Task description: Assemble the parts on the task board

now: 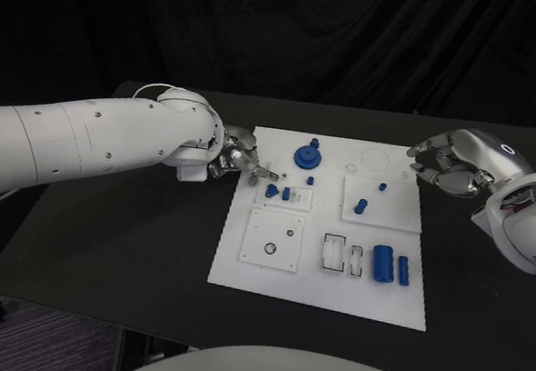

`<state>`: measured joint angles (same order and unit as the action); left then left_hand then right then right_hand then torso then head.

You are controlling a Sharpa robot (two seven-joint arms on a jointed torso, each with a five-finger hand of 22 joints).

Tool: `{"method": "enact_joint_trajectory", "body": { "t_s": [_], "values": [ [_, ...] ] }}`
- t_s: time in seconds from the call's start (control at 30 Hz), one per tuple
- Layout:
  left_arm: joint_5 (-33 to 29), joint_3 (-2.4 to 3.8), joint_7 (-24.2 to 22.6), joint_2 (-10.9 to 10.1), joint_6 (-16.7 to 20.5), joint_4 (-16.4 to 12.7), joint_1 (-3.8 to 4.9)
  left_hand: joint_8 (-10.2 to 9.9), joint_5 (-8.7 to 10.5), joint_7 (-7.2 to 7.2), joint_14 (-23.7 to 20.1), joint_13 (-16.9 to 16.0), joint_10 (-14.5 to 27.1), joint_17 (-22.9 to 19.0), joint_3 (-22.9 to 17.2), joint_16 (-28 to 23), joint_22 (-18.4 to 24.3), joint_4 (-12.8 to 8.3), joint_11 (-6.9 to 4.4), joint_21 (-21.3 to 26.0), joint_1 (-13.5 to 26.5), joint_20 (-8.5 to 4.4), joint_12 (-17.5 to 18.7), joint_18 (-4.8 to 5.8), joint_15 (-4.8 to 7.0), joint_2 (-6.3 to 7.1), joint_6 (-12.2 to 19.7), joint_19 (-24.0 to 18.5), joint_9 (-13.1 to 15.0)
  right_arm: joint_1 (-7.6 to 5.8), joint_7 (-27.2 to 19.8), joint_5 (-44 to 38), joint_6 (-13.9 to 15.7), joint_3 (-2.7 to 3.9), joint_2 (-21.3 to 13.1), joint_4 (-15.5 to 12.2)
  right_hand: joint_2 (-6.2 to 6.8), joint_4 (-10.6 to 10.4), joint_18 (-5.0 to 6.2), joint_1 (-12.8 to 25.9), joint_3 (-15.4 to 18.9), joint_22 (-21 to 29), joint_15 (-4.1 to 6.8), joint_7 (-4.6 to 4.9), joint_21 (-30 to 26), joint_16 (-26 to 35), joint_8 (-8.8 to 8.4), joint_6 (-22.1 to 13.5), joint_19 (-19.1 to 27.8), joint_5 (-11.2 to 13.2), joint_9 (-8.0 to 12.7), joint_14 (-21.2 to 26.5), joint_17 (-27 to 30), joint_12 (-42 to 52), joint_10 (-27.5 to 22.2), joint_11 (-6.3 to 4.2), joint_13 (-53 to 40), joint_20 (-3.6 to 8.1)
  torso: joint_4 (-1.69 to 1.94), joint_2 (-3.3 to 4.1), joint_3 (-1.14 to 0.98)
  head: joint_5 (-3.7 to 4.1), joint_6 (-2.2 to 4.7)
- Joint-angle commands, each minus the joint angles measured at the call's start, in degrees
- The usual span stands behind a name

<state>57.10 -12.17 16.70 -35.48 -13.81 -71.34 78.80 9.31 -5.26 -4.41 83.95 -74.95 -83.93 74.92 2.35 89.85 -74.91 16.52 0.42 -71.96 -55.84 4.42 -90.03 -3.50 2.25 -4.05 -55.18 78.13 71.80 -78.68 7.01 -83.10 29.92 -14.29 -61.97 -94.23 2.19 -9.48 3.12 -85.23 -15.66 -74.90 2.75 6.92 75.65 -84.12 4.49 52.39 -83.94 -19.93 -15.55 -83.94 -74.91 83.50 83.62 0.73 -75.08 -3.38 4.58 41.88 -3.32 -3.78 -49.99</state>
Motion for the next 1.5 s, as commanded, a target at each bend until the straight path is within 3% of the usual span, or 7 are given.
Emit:
{"method": "enact_joint_trajectory", "body": {
  "t_s": [0.03, 0.5, 1.2, 1.5],
  "values": [
    [-0.58, 0.04, -1.34, 0.30, 0.06, 0.25, -0.30, -0.44, -0.46, -0.14, 6.05, -15.05, -6.07, 15.08, 0.38, 0.15, -9.07, -0.04, 0.39, 0.41, -0.14, 0.23, 0.03, -1.02, -0.55, -0.49, 0.50, -0.17, -0.12, 0.16, 0.26, -0.14, -0.38, 0.03, -0.05, 0.00, -0.04, 0.07, 0.22, 0.46, -0.39, -10.53, 0.42, -0.32, -0.25, 0.35, -0.35, 0.00, -0.37, -0.25, 0.08, -4.47, -8.82, -0.13, -0.14, -0.03, -7.11, 0.27, -0.03, -0.05, -0.02, -0.05, -0.01],
    [-0.58, 0.04, -2.14, 0.93, 0.42, 1.08, -1.37, -0.66, -0.49, -0.25, 6.05, -15.05, -6.07, 15.08, 0.94, 0.15, -8.95, -0.29, 0.52, 0.85, -1.32, 0.35, 0.03, -1.11, -0.68, -0.36, 0.69, -0.50, -0.30, 0.25, 0.29, -0.14, -0.54, 0.04, -0.08, 0.00, -0.06, 0.09, 0.23, 0.49, -0.43, -10.52, 0.43, -0.33, -0.29, 0.39, -0.36, 0.00, -0.36, -0.26, 0.09, -4.46, -8.78, -0.13, -0.13, -0.03, -7.10, 0.28, -0.03, -0.05, -0.02, 0.03, -0.01],
    [-0.58, 0.03, -3.16, 1.29, -0.88, 1.70, -2.13, -0.89, 0.07, -0.38, 6.05, -15.05, -6.07, 15.08, 1.89, 0.15, -8.68, -0.41, 0.68, 1.81, -2.65, 0.53, 0.03, -1.30, -0.87, -0.11, 0.69, -1.23, -0.55, 0.33, 0.27, -0.14, -0.75, 0.04, 0.01, 0.08, -0.02, 0.20, 0.24, 0.49, -0.52, -10.52, 0.44, -0.34, -0.34, 0.50, -0.36, 0.00, -0.35, -0.26, 0.10, -4.43, -8.67, -0.23, -0.20, -0.04, -6.99, 0.30, 0.00, -0.02, -0.01, -0.02, -0.01],
    [-0.58, 0.03, -2.99, 1.36, -0.93, 1.74, -2.47, -1.23, 0.24, -0.43, 6.05, -15.05, -6.07, 15.08, 2.50, 0.15, -8.72, -1.80, 0.75, 1.86, -6.36, 0.68, 0.03, -1.30, -0.96, -0.12, 0.74, -1.28, -0.88, 0.35, 0.27, -0.14, -0.77, 0.04, -0.01, 0.07, 0.01, 0.25, 0.25, 0.46, -0.55, -10.50, 0.44, -0.34, -0.39, 0.48, -0.37, -0.01, -0.34, -0.26, 0.11, -4.44, -8.68, -0.24, -0.21, -0.04, -6.98, 0.30, -0.03, -0.03, -0.01, -0.03, -0.01]
  ]
}}
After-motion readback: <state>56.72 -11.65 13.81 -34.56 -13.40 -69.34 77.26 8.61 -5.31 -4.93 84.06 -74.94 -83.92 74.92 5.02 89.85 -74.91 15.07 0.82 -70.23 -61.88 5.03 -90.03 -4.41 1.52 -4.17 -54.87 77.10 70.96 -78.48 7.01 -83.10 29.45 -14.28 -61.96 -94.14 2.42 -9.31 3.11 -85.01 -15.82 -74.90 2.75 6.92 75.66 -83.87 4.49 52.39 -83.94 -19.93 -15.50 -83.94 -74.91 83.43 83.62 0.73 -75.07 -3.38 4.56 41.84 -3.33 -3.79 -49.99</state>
